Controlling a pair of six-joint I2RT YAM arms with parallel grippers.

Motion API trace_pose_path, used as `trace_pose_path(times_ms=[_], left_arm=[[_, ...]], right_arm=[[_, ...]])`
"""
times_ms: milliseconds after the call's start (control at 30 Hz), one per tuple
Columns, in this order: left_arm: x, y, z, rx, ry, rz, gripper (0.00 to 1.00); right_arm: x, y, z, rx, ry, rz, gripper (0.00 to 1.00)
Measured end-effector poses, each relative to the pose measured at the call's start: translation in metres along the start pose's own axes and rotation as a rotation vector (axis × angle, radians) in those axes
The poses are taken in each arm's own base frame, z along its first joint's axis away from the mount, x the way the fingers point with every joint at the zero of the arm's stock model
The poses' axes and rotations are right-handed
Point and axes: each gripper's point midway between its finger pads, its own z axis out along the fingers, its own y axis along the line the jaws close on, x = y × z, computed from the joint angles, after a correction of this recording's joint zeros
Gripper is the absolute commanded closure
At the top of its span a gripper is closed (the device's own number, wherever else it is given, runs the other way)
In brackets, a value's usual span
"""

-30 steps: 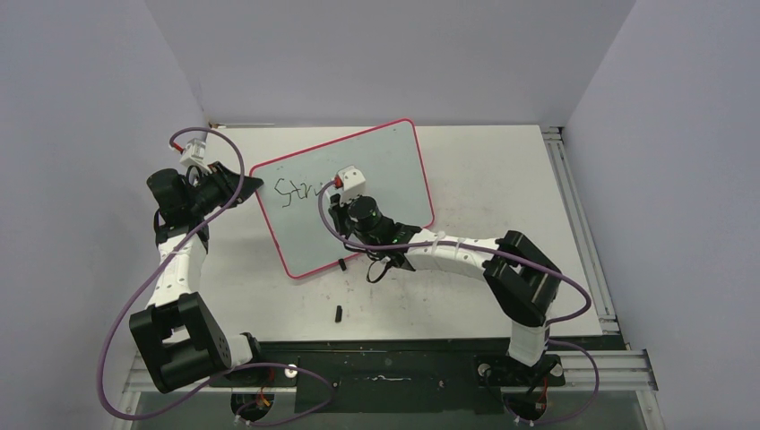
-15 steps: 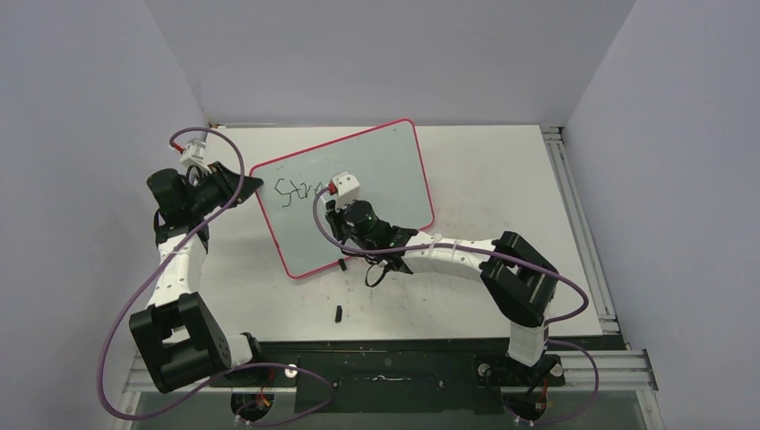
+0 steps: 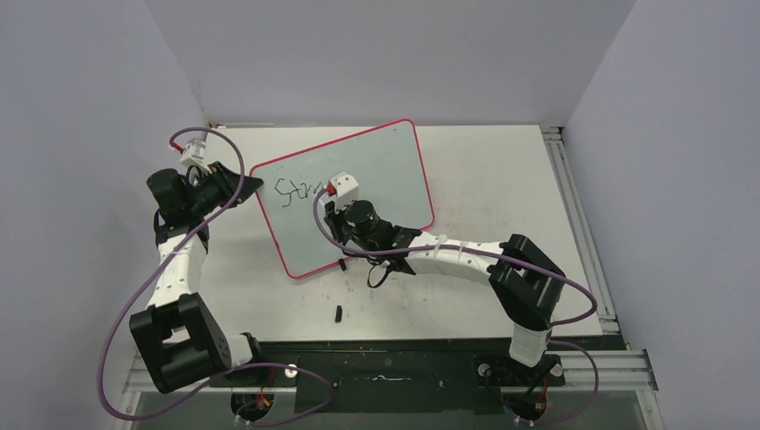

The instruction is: Write a sentence on the whiteboard

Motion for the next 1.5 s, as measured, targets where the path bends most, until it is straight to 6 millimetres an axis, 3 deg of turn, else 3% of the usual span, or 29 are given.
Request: trace_pose_path(times_ms=[300,500,833,1500], left_arm=[[0.000,0.000,0.000,-0.001,0.000,0.000,0.80],[0.000,0.000,0.000,-0.001,0.001,0.004,0.80],[0.001,0.000,0.000,-0.001,0.002,0.009,0.80],[0.001,0.000,0.000,-0.001,0.002,0.009,0.80]], right_arm=[[-0.033,-0.005,-0.018,-0.049,-0.040,0.005,0.95],[-0.023,-0.024,-0.017,-0.040,0.016,-0.019,0.95],[-0.024,-0.018,-0.008,-0.062,0.027,-0.027,0.95],[-0.020,-0.029,-0.005,0.000,0.030,-0.011,0.95]])
